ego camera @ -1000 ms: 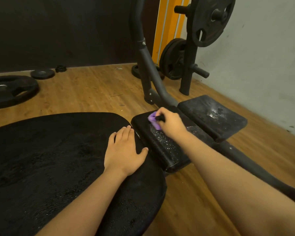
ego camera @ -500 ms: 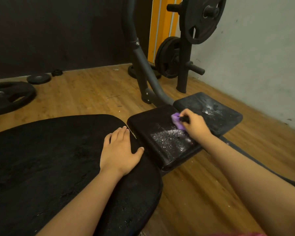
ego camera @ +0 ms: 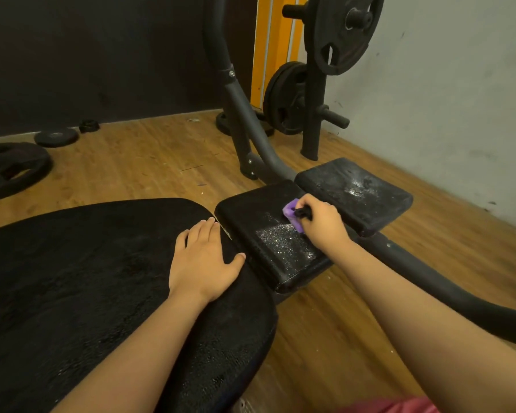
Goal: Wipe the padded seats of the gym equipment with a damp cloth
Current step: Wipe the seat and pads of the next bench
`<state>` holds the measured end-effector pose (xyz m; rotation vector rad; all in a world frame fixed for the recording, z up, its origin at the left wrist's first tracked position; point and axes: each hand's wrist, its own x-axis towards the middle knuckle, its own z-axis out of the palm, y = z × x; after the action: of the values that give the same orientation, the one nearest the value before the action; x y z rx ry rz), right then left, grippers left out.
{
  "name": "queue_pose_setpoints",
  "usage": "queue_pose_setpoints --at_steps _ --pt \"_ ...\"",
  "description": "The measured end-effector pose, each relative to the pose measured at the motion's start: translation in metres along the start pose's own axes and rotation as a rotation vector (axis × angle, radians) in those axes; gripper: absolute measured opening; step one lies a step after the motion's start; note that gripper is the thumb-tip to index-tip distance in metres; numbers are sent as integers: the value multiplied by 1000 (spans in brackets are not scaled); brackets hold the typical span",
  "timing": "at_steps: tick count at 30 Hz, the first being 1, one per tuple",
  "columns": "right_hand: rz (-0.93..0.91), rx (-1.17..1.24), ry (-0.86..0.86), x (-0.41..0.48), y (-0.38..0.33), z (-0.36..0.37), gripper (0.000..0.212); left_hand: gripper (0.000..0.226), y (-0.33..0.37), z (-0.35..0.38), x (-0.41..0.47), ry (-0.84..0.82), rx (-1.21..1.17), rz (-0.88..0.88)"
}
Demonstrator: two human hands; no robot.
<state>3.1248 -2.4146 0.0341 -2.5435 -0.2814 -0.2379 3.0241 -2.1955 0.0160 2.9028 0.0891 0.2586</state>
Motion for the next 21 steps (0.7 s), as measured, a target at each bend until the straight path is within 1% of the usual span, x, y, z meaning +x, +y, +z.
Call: queue_pose_setpoints --at_steps 4,8,12,14,16,21 --pt "-36 39 -66 -9 -18 3 14 80 1 -1 0 4 2 -4" --pt "-177 145 -127 -31 -50 21 17 80 2 -3 1 -11 -2 -13" --pt "-300 140 -192 -42 -63 33 16 81 2 -3 1 -21 2 -20" --pt "-288 171 -186 -45 -59 30 14 80 2 -3 1 -19 9 -20" --pt "-243 200 -114 -43 -45 22 13 80 2 -4 1 -18 12 -17" --pt "-44 143 11 -30 16 -8 11 80 3 -3 1 -11 24 -22"
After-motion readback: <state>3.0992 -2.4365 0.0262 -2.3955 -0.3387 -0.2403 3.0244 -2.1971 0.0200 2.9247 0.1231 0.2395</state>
